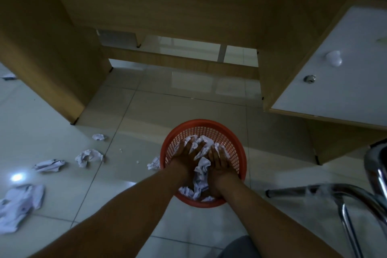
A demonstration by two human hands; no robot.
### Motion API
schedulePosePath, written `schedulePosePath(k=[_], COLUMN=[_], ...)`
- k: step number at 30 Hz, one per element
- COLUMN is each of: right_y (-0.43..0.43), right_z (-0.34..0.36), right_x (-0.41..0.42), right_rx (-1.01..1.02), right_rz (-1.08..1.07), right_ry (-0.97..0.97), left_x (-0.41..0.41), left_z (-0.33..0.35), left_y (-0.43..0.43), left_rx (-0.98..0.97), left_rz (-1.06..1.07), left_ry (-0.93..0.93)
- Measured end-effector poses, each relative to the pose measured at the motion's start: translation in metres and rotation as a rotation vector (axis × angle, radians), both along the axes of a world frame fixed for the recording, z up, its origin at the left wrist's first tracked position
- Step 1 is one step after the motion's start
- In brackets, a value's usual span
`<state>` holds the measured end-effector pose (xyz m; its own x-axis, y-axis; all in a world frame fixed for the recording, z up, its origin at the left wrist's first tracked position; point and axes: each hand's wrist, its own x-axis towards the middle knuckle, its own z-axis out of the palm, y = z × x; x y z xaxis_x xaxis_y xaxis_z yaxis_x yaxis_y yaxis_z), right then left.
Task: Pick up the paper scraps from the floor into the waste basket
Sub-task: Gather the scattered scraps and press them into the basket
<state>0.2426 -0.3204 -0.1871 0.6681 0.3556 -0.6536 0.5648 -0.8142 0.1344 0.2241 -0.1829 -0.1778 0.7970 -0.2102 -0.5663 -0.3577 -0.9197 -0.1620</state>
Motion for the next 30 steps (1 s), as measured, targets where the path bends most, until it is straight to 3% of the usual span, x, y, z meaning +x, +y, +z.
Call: schedulePosePath(k=[7,12,16,21,25,30], right_y=[-0.008,-0.013,-0.01,-0.009,-0.011,-0.008], right_z=[0.024,0.07,0.074,0.08,0.094,0.093], right_x=[0.0,0.003,0.005,0.005,-0.017,-0.059], right_rx=[0.141,0.297,0.395,0.629,0.938,0.804], right_rz=[0.029,-0.035,-0.191,-0.28,-0.419,-0.373], right_ry=[0.077,0.101,0.104,0.164,0.02,-0.015], left_x=[-0.007,-0.009,-0.019,-0.047,-0.079,-0.114], left_z=[0.053,0.067,0.086,0.104,0.107,0.093], left_y=[-0.004,0.01,0.02,0.039,0.043,0.04], left_rx=[-0.21,-0.185,-0.397,-0.535,-0.541,-0.541], left_rz=[0.169,0.177,0.271,0.289,0.49,0.566], left_ry=[-0.006,0.032,0.057,-0.177,-0.39,-0.352])
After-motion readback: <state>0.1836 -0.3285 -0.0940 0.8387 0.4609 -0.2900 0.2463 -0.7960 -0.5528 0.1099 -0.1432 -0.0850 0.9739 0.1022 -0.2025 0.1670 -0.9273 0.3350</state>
